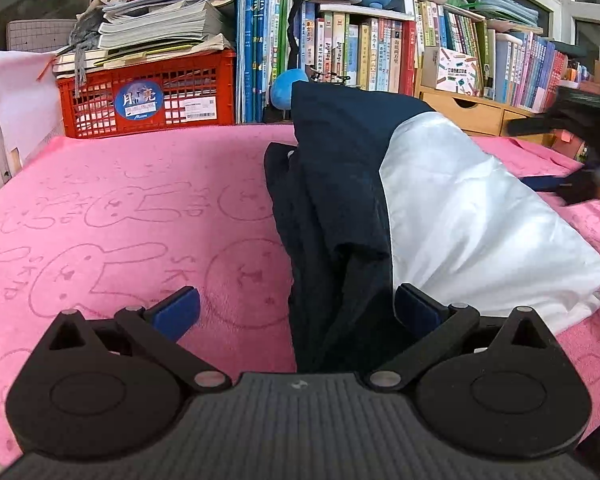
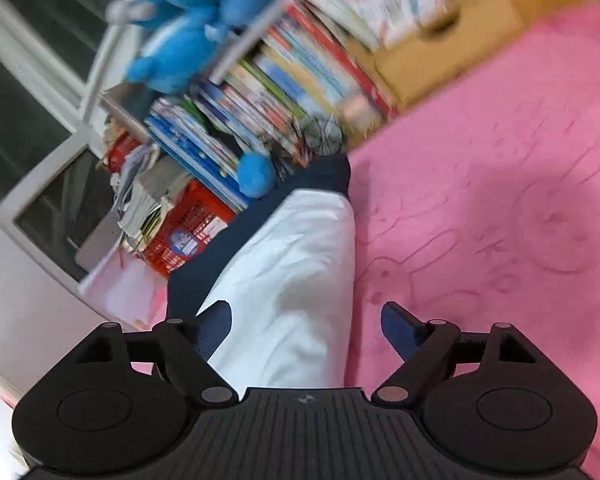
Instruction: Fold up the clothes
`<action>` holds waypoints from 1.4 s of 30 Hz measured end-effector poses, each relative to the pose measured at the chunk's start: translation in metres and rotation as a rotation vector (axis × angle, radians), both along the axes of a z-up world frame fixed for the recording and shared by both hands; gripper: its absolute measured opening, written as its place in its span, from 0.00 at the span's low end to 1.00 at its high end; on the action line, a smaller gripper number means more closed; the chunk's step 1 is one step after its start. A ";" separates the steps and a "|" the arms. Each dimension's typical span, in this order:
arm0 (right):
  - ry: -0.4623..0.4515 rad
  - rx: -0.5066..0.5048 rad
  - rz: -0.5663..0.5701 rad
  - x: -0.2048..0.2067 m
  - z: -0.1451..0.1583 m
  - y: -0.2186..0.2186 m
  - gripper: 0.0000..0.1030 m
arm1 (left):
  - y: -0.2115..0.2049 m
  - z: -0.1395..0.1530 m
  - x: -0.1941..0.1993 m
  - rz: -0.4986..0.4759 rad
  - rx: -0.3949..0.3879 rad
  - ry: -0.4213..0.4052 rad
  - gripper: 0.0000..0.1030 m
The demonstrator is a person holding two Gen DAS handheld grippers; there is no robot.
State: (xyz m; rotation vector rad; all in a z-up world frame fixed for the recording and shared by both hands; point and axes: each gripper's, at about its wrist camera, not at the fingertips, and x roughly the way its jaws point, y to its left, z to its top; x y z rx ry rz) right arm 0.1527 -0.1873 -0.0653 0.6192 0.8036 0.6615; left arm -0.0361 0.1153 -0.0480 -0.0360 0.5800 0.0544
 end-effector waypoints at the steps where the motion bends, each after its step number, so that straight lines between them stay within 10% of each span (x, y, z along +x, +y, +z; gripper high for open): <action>1: 0.014 -0.007 0.026 0.012 -0.003 0.011 0.80 | 0.000 0.001 -0.001 -0.006 0.000 -0.001 1.00; 7: 0.028 -0.116 0.115 0.028 -0.002 0.048 0.84 | 0.012 0.002 -0.010 -0.033 -0.014 -0.004 1.00; 13: -0.359 -0.557 0.307 -0.121 -0.009 0.042 0.89 | 0.022 0.005 -0.023 -0.025 0.004 0.022 1.00; 19: -0.444 -0.668 0.326 -0.189 -0.014 0.044 0.88 | 0.023 0.038 -0.031 0.029 0.029 0.018 1.00; 26: -0.408 -0.521 0.336 -0.194 -0.012 0.030 0.88 | -0.068 0.073 -0.006 -0.182 0.071 -0.207 1.00; 32: -0.192 -0.141 0.142 -0.170 0.008 -0.069 0.88 | -0.145 0.003 0.038 -0.180 0.279 -0.056 1.00; 38: -0.081 -0.024 0.089 -0.077 0.008 -0.053 0.87 | -0.128 -0.007 0.040 -0.172 0.148 0.008 1.00; 42: 0.055 -0.095 0.147 0.001 -0.012 0.016 0.35 | -0.124 -0.010 0.038 -0.179 0.143 0.008 1.00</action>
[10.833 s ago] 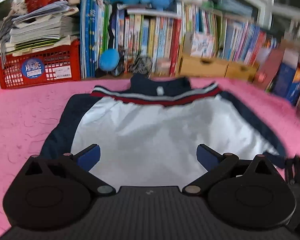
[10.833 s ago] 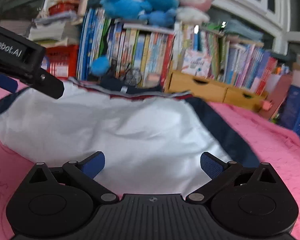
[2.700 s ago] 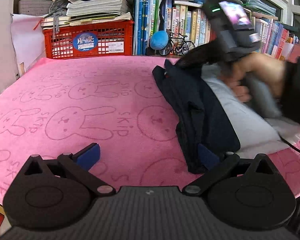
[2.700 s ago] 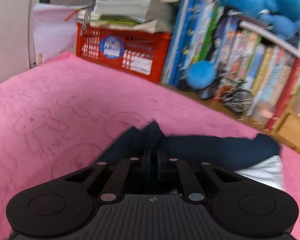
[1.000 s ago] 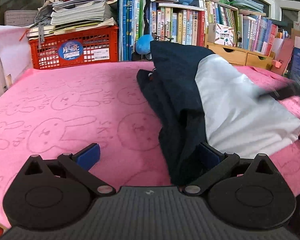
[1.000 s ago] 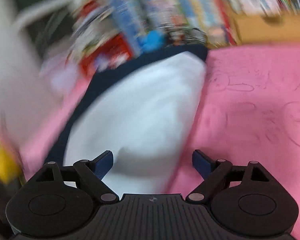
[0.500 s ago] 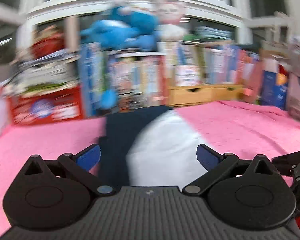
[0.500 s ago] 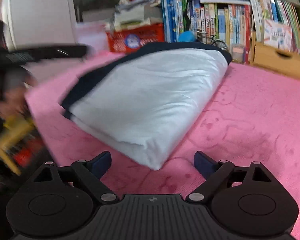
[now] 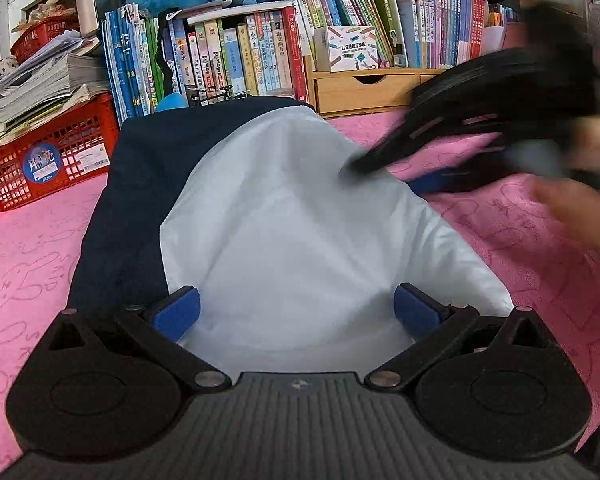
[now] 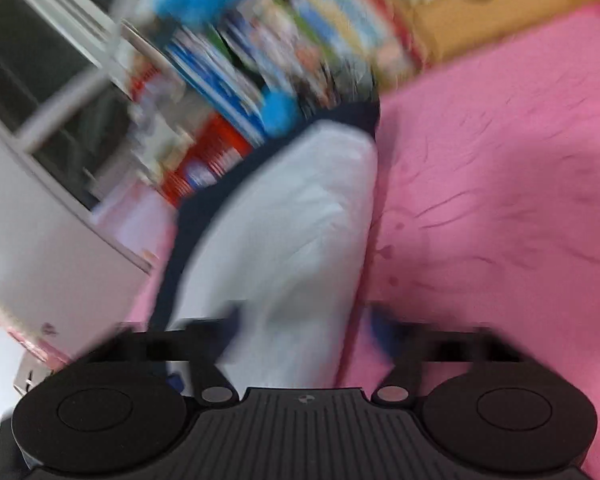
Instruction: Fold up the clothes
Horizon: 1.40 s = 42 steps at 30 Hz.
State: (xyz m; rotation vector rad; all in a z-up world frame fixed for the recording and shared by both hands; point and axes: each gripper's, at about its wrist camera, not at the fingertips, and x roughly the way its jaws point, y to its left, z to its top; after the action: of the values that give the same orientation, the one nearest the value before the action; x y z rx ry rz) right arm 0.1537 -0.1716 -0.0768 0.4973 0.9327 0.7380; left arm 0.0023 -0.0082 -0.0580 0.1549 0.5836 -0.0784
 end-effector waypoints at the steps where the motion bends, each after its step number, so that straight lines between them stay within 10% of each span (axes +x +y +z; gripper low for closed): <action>1: 0.017 0.015 -0.014 0.016 -0.001 0.006 0.35 | 0.002 0.000 -0.001 0.001 -0.003 0.002 1.00; 6: 0.161 0.123 -0.068 0.094 -0.015 0.011 0.35 | 0.003 0.000 -0.003 -0.009 -0.006 0.003 1.00; 14: 0.016 0.014 -0.307 0.171 -0.013 0.032 0.16 | 0.005 0.001 -0.001 -0.025 -0.028 0.011 1.00; 17: 0.101 0.106 -0.369 0.193 -0.020 0.021 0.13 | 0.006 0.001 -0.001 -0.030 -0.036 0.012 1.00; 21: -0.075 0.028 -0.285 0.148 0.021 0.022 0.18 | 0.008 0.001 -0.001 -0.033 -0.047 0.006 1.00; 25: -0.437 -0.205 0.098 0.040 0.081 0.071 0.18 | 0.009 0.001 -0.003 -0.038 -0.059 0.000 1.00; 29: -0.555 -0.372 0.443 -0.034 0.083 0.157 0.19 | 0.010 0.000 -0.004 -0.040 -0.064 -0.004 1.00; 38: -0.459 -0.451 0.392 -0.001 0.065 0.271 0.17 | 0.016 0.001 -0.010 -0.040 -0.079 -0.017 1.00; 42: -0.525 -0.373 0.362 -0.044 0.096 0.222 0.60 | 0.047 0.014 -0.043 0.038 -0.102 -0.040 1.00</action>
State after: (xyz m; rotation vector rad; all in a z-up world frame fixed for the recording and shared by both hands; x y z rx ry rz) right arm 0.1101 0.0504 0.0189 -0.2005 0.6426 0.9364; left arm -0.0404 0.0385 -0.0445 0.0463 0.5414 -0.0679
